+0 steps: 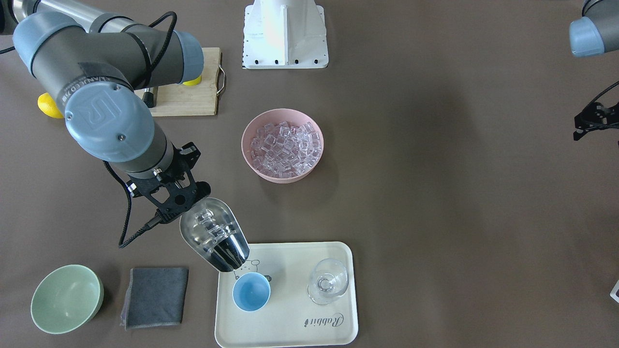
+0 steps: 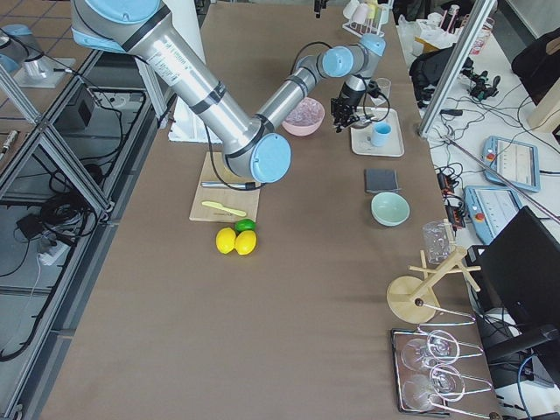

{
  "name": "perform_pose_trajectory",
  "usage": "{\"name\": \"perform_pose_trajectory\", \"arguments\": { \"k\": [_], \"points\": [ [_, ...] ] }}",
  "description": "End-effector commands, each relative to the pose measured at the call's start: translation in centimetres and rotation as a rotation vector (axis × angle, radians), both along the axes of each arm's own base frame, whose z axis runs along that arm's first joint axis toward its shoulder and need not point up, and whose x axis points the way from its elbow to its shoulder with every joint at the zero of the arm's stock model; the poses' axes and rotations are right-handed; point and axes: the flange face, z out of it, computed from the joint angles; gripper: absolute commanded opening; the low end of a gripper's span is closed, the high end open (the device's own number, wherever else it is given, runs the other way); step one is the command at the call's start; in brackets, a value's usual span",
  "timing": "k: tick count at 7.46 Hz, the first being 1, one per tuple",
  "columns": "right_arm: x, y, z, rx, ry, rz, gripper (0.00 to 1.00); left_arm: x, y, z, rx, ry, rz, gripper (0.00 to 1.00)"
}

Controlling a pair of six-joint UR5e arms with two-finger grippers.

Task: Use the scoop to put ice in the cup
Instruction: 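Move the scoop with the right gripper over the small blue cup on the tray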

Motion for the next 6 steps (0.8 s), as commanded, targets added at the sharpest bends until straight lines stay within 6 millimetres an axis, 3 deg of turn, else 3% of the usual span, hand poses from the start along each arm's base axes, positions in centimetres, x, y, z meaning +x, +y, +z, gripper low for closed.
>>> {"name": "perform_pose_trajectory", "arguments": {
  "k": [1,2,4,6],
  "points": [
    [-1.5,-2.8,0.1,-0.023,0.066,-0.028,0.0,-7.9,4.2,6.6,-0.094,0.077,-0.068,0.98],
    [-1.8,-4.0,-0.2,-0.026,0.079,-0.037,0.0,-10.4,5.4,8.7,-0.101,0.079,-0.085,0.98],
    [-2.1,-6.7,-0.5,-0.061,0.097,-0.042,0.0,-10.5,5.6,9.4,-0.139,0.126,-0.103,0.97],
    [-2.8,-7.7,-1.1,-0.113,0.127,-0.057,0.0,-10.6,5.7,9.7,-0.16,0.126,-0.121,0.97]
  ]
}}
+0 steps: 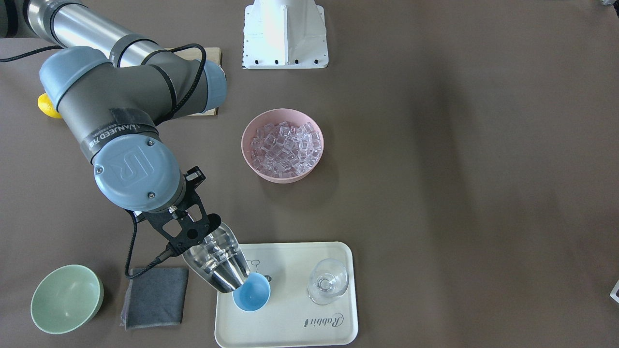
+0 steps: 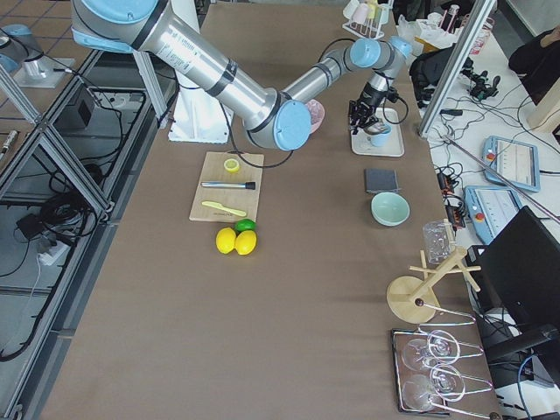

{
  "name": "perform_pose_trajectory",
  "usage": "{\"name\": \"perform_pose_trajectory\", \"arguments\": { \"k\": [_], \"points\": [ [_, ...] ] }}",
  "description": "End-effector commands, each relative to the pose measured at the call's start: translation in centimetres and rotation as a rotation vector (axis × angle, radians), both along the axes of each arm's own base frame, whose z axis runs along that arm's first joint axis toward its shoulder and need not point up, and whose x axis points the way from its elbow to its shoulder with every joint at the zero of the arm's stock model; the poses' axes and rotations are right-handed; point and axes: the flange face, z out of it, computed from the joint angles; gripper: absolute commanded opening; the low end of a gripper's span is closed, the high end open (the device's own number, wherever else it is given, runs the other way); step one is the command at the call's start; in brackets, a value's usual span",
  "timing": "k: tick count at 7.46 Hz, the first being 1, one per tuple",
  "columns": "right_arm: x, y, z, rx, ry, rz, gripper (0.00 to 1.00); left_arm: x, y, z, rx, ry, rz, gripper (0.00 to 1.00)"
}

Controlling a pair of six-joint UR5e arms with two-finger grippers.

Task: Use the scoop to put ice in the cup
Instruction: 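Move the scoop with the right gripper over the small blue cup on the tray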

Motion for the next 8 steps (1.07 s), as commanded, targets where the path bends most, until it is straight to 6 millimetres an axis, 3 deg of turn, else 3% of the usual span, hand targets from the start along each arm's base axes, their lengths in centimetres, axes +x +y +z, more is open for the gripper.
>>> {"name": "perform_pose_trajectory", "arguments": {
  "k": [1,3,8],
  "points": [
    [-0.2,-0.6,-1.3,-0.068,0.043,-0.046,0.0,-0.2,0.1,0.3,-0.021,0.003,-0.017,0.97],
    [0.3,0.1,-3.0,-0.087,0.06,-0.074,0.0,-0.1,-0.1,0.1,-0.016,0.003,-0.015,0.98],
    [0.2,0.0,-1.8,-0.111,0.077,-0.092,0.0,0.0,-0.5,1.8,-0.041,0.0,-0.012,0.97]
  ]
}}
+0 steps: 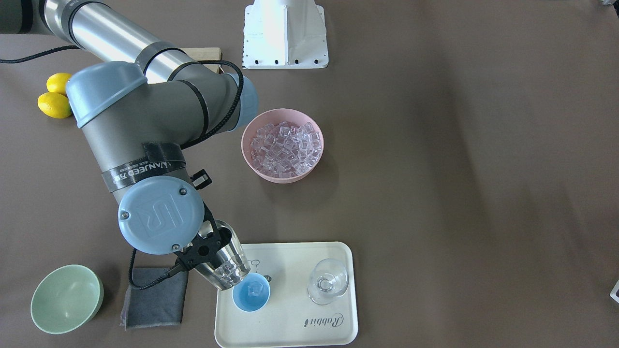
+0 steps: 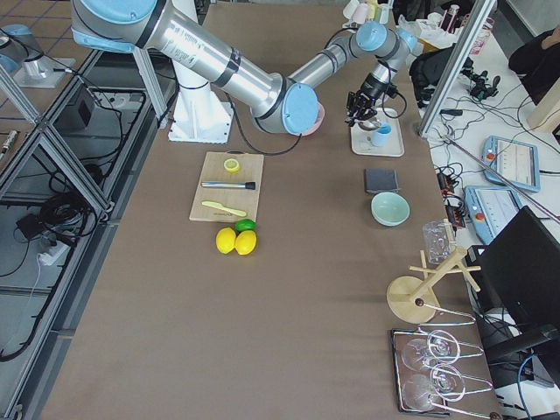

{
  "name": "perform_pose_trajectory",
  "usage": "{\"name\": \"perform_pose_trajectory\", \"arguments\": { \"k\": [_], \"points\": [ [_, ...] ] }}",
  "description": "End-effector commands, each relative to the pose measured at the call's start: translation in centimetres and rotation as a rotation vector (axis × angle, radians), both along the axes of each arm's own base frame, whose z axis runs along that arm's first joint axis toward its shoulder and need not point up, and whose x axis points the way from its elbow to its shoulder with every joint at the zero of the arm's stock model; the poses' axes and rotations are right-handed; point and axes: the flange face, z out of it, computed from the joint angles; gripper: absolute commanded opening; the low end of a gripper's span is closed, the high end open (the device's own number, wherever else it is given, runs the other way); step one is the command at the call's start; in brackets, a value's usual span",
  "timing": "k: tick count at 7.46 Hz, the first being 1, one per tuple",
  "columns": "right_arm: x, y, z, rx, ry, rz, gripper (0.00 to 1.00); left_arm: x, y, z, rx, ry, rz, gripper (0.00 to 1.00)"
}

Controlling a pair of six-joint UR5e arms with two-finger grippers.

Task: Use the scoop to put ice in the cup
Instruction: 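Tip the scoop with the right gripper to pour ice into the blue cup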

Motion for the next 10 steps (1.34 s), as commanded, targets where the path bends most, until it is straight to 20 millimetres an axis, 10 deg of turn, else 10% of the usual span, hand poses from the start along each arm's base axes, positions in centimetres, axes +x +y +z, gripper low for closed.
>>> {"name": "perform_pose_trajectory", "arguments": {
  "k": [1,5,7,10],
  "points": [
    [0.1,0.1,0.4,-0.014,0.011,-0.016,0.0,0.2,-0.4,1.0,-0.021,-0.002,0.003,0.98],
    [0.9,0.5,-0.5,0.01,-0.011,-0.026,0.0,0.2,-0.6,1.0,-0.022,-0.002,0.002,0.98],
    [6.6,-0.4,0.5,0.036,-0.029,0.054,0.0,0.3,-0.9,0.8,-0.021,-0.002,0.001,0.97],
    [11.8,6.1,6.9,-0.012,-0.024,0.261,0.0,0.1,-1.1,0.5,-0.018,-0.002,-0.003,0.98]
  ]
}}
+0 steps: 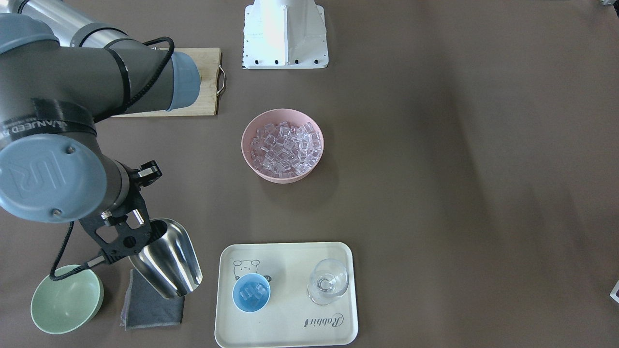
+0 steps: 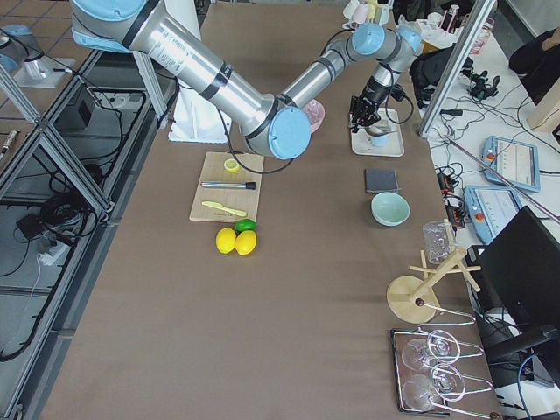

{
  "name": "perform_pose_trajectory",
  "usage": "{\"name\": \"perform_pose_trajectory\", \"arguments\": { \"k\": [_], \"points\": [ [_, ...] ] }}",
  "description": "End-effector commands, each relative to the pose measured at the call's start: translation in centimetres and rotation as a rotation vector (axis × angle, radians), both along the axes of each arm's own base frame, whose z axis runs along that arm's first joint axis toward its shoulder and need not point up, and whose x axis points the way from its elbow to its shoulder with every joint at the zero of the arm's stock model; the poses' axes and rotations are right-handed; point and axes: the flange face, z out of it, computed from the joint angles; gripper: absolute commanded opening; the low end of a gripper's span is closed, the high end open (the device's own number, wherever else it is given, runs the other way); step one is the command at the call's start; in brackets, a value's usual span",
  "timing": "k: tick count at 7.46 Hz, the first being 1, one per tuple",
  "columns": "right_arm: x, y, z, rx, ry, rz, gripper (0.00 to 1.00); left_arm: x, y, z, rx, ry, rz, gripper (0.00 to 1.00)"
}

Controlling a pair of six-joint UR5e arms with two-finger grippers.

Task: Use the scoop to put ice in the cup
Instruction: 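Carry the empty scoop with the right gripper back toward its starting spot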

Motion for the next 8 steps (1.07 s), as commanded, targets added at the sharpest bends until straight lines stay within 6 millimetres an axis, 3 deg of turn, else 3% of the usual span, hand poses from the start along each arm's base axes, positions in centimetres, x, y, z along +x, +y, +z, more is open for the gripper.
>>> {"name": "perform_pose_trajectory", "arguments": {
  "k": [1,2,3,4,5,7,8],
  "points": [
    [4.7,6.6,7.8,-0.015,-0.016,0.174,0.0,-0.1,0.0,-0.1,0.0,0.0,-0.003,0.98],
    [6.6,7.7,10.7,-0.026,-0.019,0.228,0.0,-0.2,0.0,0.1,0.0,-0.005,-0.003,0.98],
    [7.7,8.6,12.2,-0.046,-0.009,0.277,0.0,-0.4,0.2,0.2,-0.003,-0.005,-0.006,0.98],
    [8.6,10.6,13.4,-0.087,0.012,0.35,0.0,-0.2,-0.1,-0.6,0.006,-0.003,-0.004,0.98],
    [8.6,11.2,14.0,-0.179,0.023,0.434,0.0,-0.7,-0.1,-1.9,0.03,-0.003,-0.014,0.98],
    [5.9,15.1,17.9,-0.286,-0.021,0.538,0.0,-0.9,0.2,-2.8,0.049,-0.002,-0.019,0.98],
    [3.3,17.0,18.9,-0.286,-0.035,0.532,0.0,-0.9,0.0,-3.4,0.062,-0.004,-0.018,0.98]
  ]
}}
